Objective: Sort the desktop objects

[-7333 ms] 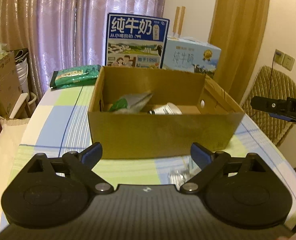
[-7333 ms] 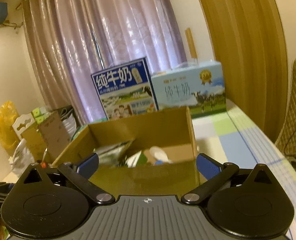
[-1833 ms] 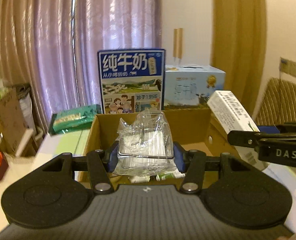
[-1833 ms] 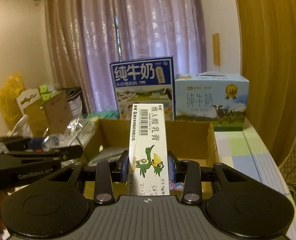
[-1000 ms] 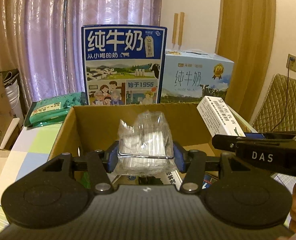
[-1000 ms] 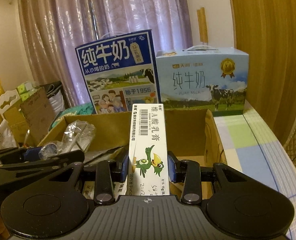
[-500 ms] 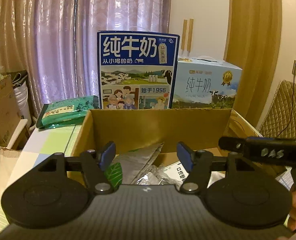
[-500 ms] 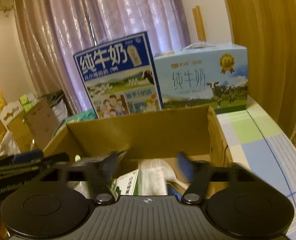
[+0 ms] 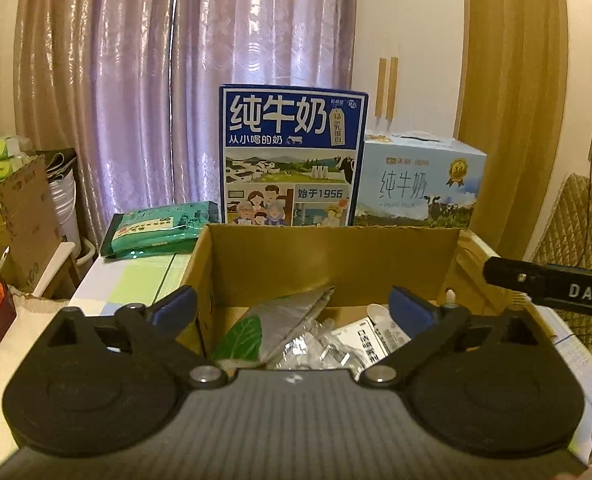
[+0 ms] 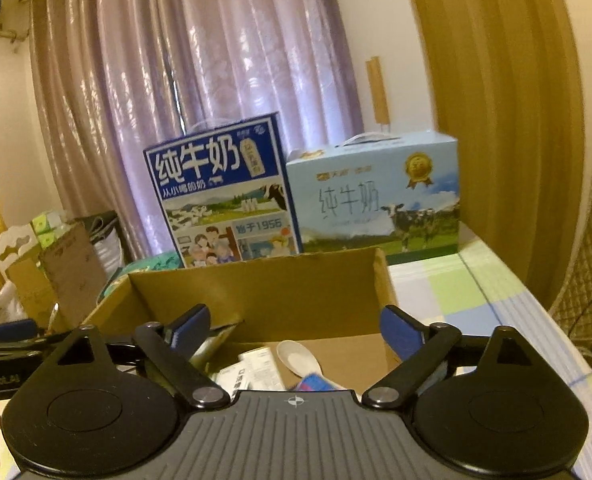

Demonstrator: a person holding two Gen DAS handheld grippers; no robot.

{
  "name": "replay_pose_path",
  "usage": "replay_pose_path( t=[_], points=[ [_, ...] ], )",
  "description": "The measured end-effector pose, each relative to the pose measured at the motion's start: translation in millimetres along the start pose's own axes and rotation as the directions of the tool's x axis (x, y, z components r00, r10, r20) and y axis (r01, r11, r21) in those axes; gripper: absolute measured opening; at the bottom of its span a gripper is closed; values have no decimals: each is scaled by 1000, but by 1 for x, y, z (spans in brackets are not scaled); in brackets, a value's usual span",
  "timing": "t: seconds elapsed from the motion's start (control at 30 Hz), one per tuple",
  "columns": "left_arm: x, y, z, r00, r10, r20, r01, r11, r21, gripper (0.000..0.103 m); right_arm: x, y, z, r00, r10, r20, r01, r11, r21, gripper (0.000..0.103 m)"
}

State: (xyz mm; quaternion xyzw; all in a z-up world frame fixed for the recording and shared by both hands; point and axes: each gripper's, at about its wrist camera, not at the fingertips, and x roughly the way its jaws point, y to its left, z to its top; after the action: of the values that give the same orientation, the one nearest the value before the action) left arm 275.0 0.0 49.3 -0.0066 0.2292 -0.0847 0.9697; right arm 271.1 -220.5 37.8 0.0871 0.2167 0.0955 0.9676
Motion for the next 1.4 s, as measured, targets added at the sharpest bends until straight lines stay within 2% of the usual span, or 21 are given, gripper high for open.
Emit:
replay_pose_path(
  t=[0.13,0.27,0.4,0.53,0.7,0.97,1.17,1.4],
  points=[
    [-28,0,-10,1000,17,-3,-17,1000,-6,102,-32,0,-5,1000,-1,12,1,1000,12,101],
    [-57,0,-24,999,33,-18,-33,999,-24,102,-63,6,-12,1000,-10,13,10,1000,8,101],
    [-86,1,-39,999,20,-31,-22,998,-64,102,-90,12,-30,999,-15,-29,15,1000,2,101],
    [-110,-3,-56,996,16,-83,-22,997,-76,102,-109,20,-43,998,-9,-66,9,1000,-1,101],
    [-138,-4,-67,993,68,-94,-72,997,-41,102,-132,31,-47,999,-6,-49,5,1000,-11,101],
    [-161,5,-75,989,51,-136,-62,995,-76,102,-157,57,-58,988,-46,-147,26,991,-130,101],
    [-167,-2,-79,989,35,-143,-47,996,-79,102,-176,47,-70,981,-54,-184,36,994,-98,101],
    [-167,-14,-84,988,31,-150,-39,998,-47,102,-179,49,-73,981,-62,-183,38,990,-134,101]
  ],
)
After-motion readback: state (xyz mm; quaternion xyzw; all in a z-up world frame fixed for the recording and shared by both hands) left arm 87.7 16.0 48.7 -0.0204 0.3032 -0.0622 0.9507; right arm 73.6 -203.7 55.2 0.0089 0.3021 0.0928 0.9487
